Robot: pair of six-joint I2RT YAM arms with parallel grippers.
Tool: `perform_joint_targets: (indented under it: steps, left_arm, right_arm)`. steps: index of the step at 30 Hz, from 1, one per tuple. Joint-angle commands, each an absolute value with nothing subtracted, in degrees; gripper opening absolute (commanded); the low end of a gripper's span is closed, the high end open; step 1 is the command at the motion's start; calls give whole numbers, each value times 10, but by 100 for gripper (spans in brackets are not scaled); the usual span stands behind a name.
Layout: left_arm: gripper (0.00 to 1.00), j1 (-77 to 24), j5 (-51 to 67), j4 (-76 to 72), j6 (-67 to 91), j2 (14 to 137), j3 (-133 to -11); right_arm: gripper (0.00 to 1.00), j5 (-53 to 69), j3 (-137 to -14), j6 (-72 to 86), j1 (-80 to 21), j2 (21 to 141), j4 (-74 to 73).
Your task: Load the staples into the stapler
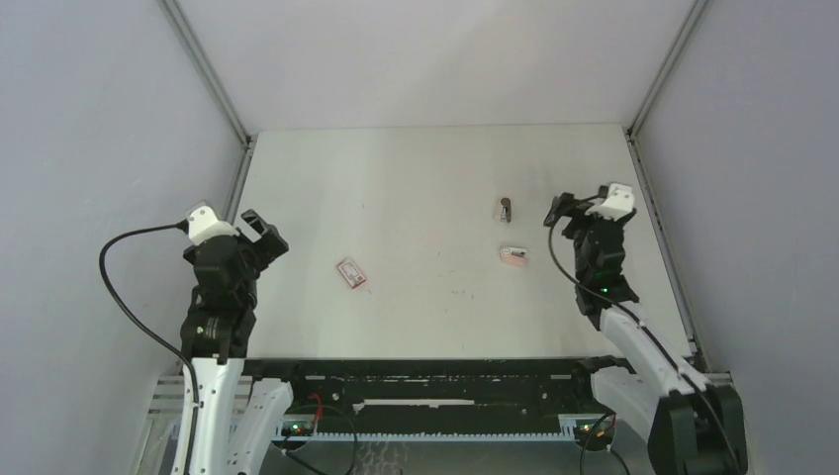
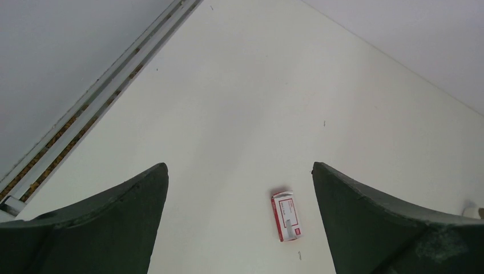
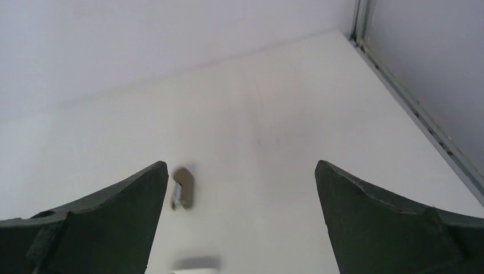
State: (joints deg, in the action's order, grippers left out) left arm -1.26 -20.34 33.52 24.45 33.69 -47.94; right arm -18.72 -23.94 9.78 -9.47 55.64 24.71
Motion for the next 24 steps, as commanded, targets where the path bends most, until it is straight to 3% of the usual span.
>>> perform_joint_targets:
  steps: [1,11,18,24]
  left_arm:
    - [100,-12,-214,410,304,342,-504]
    - [100,-12,-7,297,333,425,-378]
    - [100,-12,-3,333,318,571,-404]
    - [100,-13,10,329,309,616,-408]
  right_arm:
    - [100,-153,-275,215,-59,469,67]
    - [100,-38,-269,209,-38,343,-34]
    - [100,-18,-269,213,-38,345,-49]
    - [100,4,-268,231,-38,340,-50]
